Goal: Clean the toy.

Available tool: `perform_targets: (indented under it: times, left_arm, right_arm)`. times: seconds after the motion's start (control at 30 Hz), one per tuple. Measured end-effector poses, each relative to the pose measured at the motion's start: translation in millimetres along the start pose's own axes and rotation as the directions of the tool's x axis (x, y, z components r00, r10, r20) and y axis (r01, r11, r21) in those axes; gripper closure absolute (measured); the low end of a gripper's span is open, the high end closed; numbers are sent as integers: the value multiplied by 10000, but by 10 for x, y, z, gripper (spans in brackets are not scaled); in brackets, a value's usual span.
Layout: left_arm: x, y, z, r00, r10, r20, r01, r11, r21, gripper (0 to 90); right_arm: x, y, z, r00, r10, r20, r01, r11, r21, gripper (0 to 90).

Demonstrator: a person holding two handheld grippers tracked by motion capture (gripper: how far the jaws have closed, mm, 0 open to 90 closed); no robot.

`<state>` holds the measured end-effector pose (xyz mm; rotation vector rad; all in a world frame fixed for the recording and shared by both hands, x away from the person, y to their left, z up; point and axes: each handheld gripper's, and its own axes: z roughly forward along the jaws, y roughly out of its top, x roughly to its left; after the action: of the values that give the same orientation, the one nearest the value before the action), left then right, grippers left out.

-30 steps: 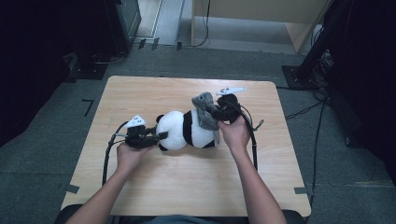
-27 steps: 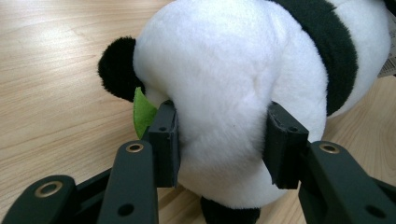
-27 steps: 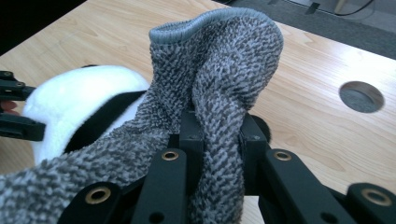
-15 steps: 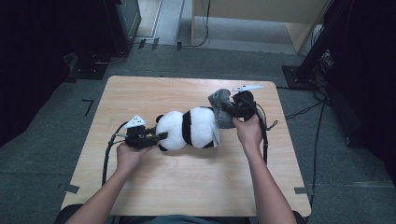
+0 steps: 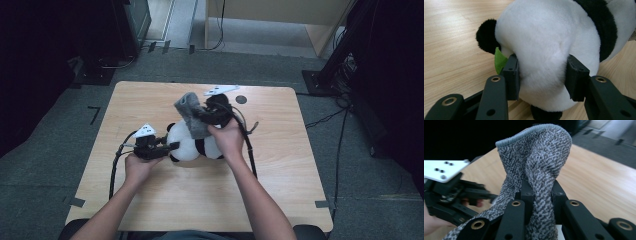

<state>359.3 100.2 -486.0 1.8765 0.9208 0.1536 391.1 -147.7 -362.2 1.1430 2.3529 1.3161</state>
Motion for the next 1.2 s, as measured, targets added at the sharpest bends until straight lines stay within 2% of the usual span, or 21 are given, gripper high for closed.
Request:
perform_targets:
  times: [0.2,0.37,0.43,0.5,0.67,0.8,0.93,1.2]
  left_arm:
    - [-4,2,-4,10000,43,-33,-43,10000,22,533]
    - [-12,3,-6,10000,46,-85,-45,10000,80,532]
    - [-9,0,-7,9999,53,-102,-52,9999,116,532]
    - [-8,2,-4,9999,24,-101,-22,9999,120,533]
    - [3,18,-8,10000,-18,-12,18,9998,177,535]
    - [6,20,-6,10000,-73,16,73,9998,175,538]
    - [7,20,-7,10000,-60,41,60,9998,171,539]
    - [6,24,-8,10000,-49,65,48,9999,121,542]
  right_arm:
    - [239,-21,403,9984,-25,-564,54,9987,513,785]
    - [294,-113,637,9981,-74,-619,150,9922,1238,781]
    - [281,-159,670,9984,-75,-565,149,9911,1323,778]
    - [244,-183,663,9987,-286,-419,340,9904,1339,778]
    - [108,-214,539,9996,-239,-144,257,9886,1483,777]
    - [-18,-239,418,10000,12,47,-19,9887,1501,777]
    - [-146,-279,277,9988,-34,490,-41,9884,1521,777]
    - [-396,-356,-16,9966,429,709,-505,9928,1087,776]
